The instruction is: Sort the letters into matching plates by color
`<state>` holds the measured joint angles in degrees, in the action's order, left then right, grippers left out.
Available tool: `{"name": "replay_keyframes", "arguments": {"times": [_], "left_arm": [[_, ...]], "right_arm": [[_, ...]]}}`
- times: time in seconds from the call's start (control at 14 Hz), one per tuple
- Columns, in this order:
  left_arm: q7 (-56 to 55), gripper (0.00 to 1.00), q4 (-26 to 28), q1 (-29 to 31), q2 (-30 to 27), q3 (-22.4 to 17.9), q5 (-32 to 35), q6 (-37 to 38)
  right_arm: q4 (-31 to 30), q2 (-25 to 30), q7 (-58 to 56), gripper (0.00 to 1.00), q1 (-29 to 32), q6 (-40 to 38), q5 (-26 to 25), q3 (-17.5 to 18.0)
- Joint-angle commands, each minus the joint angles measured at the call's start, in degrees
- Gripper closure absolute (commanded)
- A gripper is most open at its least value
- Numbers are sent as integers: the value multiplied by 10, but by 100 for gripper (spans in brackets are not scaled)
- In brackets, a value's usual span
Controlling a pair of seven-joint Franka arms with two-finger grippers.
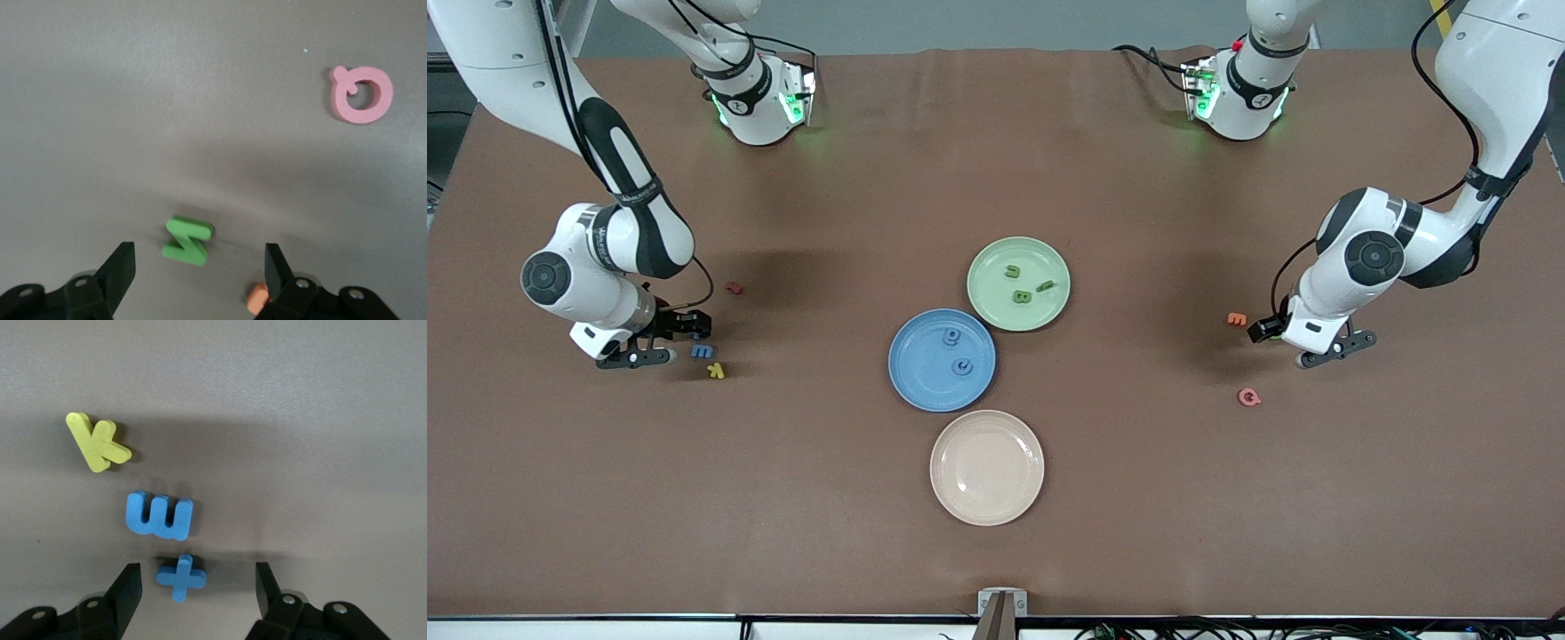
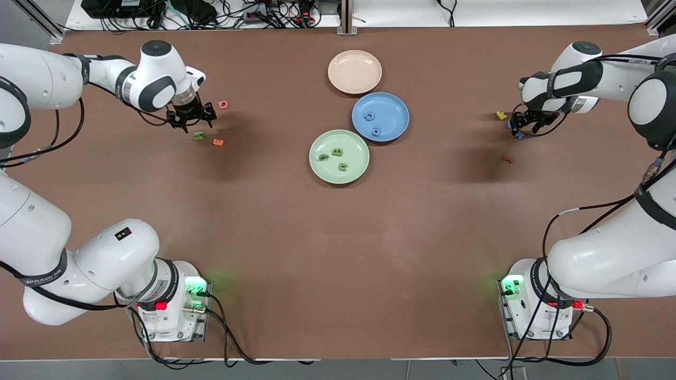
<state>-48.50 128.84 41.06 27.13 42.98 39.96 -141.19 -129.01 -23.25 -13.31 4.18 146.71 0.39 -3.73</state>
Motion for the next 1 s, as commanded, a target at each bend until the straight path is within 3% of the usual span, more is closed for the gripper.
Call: {"name": "replay_keyframes", "arguments": {"times": [0.0,0.43,0.64,0.79,0.93], "left_arm": [[7,16,11,39,33,2,60,-37],[8,22,27,49,42,2,78,-59],[9,47,31,49,42,1,79,-59],[11,72,31,49,41,2,78,-59],[11,87,29,49,36,3,78,-59]], "right_arm": [[-19,2,25,30,-11,27,-1,0],[-19,2,25,53,-12,27,-1,0],[-19,2,26,70,-11,28,-1,0],[-19,2,27,75,-11,26,-1,0],[-19,3,27,81,-11,23,-1,0]]}}
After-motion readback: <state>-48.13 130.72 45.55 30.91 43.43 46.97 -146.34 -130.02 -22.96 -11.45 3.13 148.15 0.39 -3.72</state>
